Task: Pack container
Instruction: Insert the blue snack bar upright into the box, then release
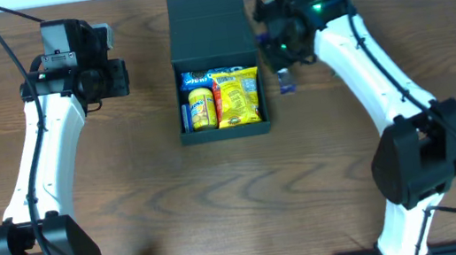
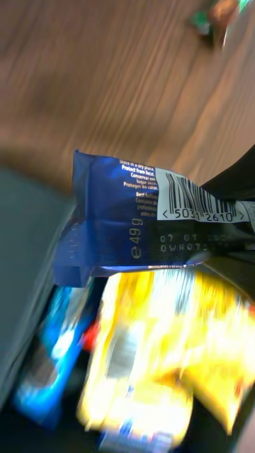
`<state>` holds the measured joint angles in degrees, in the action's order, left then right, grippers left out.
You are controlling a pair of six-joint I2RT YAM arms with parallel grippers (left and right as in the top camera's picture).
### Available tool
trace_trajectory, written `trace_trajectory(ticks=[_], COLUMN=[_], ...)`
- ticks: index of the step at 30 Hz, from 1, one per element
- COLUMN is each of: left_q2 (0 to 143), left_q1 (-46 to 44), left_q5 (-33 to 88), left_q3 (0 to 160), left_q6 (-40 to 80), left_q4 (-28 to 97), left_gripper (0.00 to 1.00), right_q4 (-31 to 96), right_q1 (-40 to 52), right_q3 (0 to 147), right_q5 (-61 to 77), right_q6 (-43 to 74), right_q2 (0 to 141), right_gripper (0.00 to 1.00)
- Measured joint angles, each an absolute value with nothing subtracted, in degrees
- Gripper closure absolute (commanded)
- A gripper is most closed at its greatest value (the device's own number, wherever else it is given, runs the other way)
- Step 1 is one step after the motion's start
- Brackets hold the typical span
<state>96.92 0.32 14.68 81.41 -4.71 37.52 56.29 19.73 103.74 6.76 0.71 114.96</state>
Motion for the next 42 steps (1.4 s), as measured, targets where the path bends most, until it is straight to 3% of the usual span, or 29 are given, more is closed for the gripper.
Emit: trace_trajectory(ticks=[3, 13, 34, 38, 39, 41, 42], left_q2=[96.92, 96.92, 96.92, 96.92, 96.92, 96.92, 96.92], left_q1=[0.32, 0.32, 0.32, 0.32, 0.32, 0.32, 0.32], left_q5=[14.68, 14.70, 14.68, 14.68, 14.68, 14.68, 14.68], left_q3=[81.41, 81.41, 81.41, 81.41, 81.41, 81.41, 81.41], left_q6=[-4.71, -4.71, -4.71, -4.71, -4.71, -4.71, -4.71], left_q4=[37.56, 37.82, 40.07, 40.10, 40.10, 40.10, 40.10], left_gripper=[0.94, 0.94, 0.94, 0.95, 0.94, 0.94, 0.94], right_q4=[56.29, 48.71, 47.27, 48.01, 48.01, 47.92, 47.83], right_q1=[23.38, 31.75, 35.53, 35.38, 35.33, 35.24, 35.22], right_q3=[103.90, 103.90, 103.90, 103.90, 103.90, 103.90, 103.90], right_q5=[7.14, 7.79, 5.50, 5.08, 4.80, 4.05, 3.60], right_q6=[7.62, 22.00, 26.59, 27.05, 26.81, 27.00, 27.07], right_q2=[114.91, 114.98, 120.60, 120.60, 120.60, 120.60, 120.60], right_gripper=[0.84, 0.87, 0.85, 0.70, 0.58, 0.19, 0.10])
